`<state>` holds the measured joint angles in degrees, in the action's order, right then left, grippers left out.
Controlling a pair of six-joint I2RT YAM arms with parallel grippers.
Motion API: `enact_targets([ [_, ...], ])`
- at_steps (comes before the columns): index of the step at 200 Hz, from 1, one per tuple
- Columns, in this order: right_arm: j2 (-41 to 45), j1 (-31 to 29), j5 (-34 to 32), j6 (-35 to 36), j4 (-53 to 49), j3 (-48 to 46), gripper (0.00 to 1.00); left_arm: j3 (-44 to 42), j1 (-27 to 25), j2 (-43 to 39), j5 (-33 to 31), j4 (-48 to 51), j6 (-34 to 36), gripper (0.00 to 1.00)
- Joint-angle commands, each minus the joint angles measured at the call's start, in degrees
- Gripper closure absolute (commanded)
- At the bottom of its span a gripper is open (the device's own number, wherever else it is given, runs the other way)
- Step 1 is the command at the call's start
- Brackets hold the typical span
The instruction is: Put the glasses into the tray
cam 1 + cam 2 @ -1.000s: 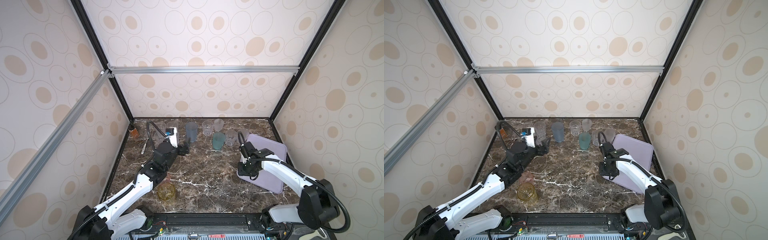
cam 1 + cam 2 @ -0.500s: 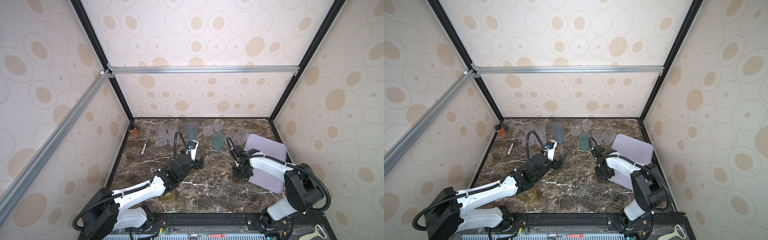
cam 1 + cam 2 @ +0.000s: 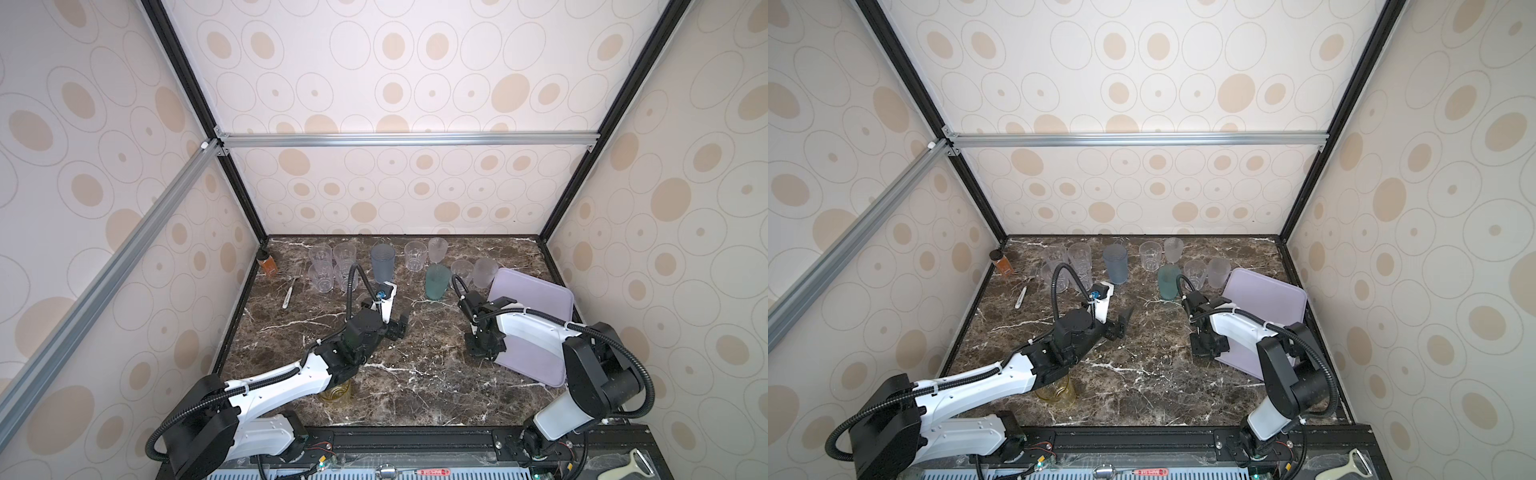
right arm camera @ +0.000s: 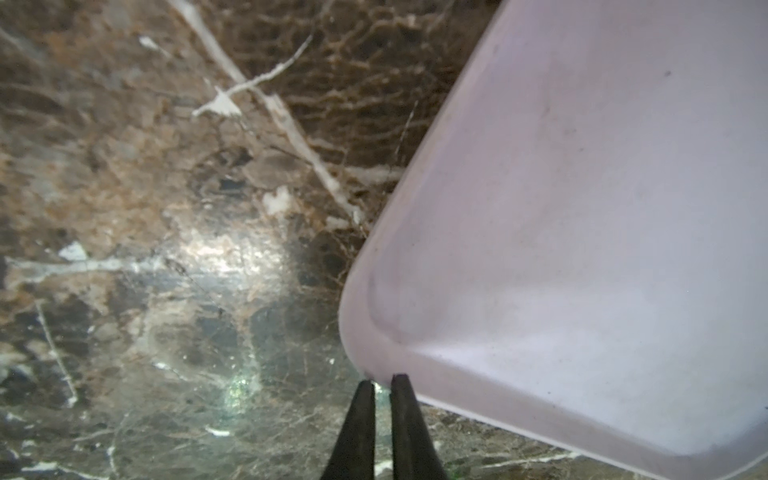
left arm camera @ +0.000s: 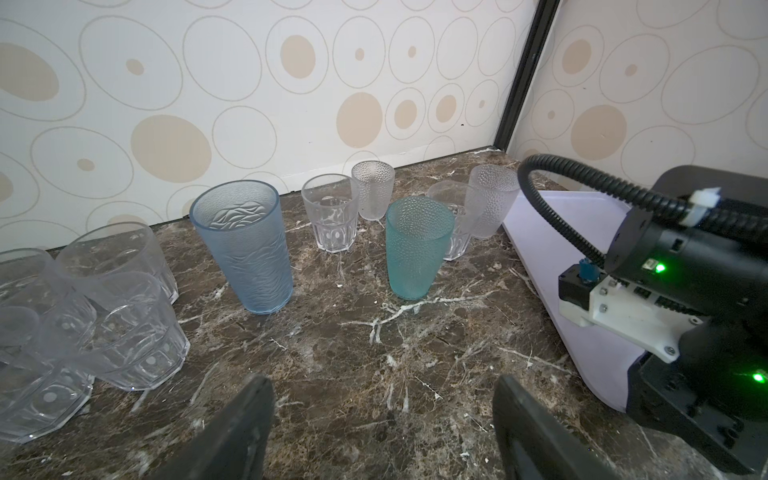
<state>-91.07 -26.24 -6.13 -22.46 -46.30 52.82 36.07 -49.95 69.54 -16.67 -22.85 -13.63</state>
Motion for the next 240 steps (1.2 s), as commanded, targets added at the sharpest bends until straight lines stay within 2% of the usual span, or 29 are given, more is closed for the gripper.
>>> enact_targets([
  [1, -2.6, -0.3, 5.5, -2.2, 3.1, -1.6, 0.90, -0.2, -0.2, -0.1, -0.7, -1.5, 0.8, 0.17],
  [30, -2.0, -0.2, 8.1, -3.8, 4.2, -1.7, 0.91, 0.0, -0.2, 0.4, -0.9, -1.5, 0.9, 0.17],
  [47, -1.2, -0.2, 5.5, -2.5, 2.6, -0.3, 0.91, 0.4, -0.2, 0.7, -0.9, -0.8, 0.9, 0.17],
  [65, 0.1, -0.2, 1.6, 0.9, -0.7, 2.1, 0.83, 0.2, -0.2, 0.5, -1.1, -0.6, 1.1, 0.17],
  [94, 0.0, -0.3, -0.2, 4.6, -2.8, 3.4, 0.61, -0.2, -0.2, 0.7, -1.2, -1.4, 1.1, 0.17],
  [126, -2.6, -0.5, -4.2, 5.4, -2.0, 3.8, 0.59, -0.2, -0.2, 1.4, -0.4, -2.3, 0.3, 0.17],
  [163, -5.3, -0.5, -3.5, 4.7, -0.5, 4.3, 0.65, 0.1, -0.2, 1.1, -0.9, -1.3, 1.0, 0.17],
  [203, -6.3, -0.4, -0.9, 2.2, 1.5, 2.1, 0.83, -0.8, -0.2, 0.1, -1.8, -1.6, 1.1, 0.17],
  [240, -4.7, -0.5, 8.8, -3.5, 5.0, 0.2, 0.91, -0.9, -0.2, 0.1, -1.8, -1.7, 1.0, 0.17],
])
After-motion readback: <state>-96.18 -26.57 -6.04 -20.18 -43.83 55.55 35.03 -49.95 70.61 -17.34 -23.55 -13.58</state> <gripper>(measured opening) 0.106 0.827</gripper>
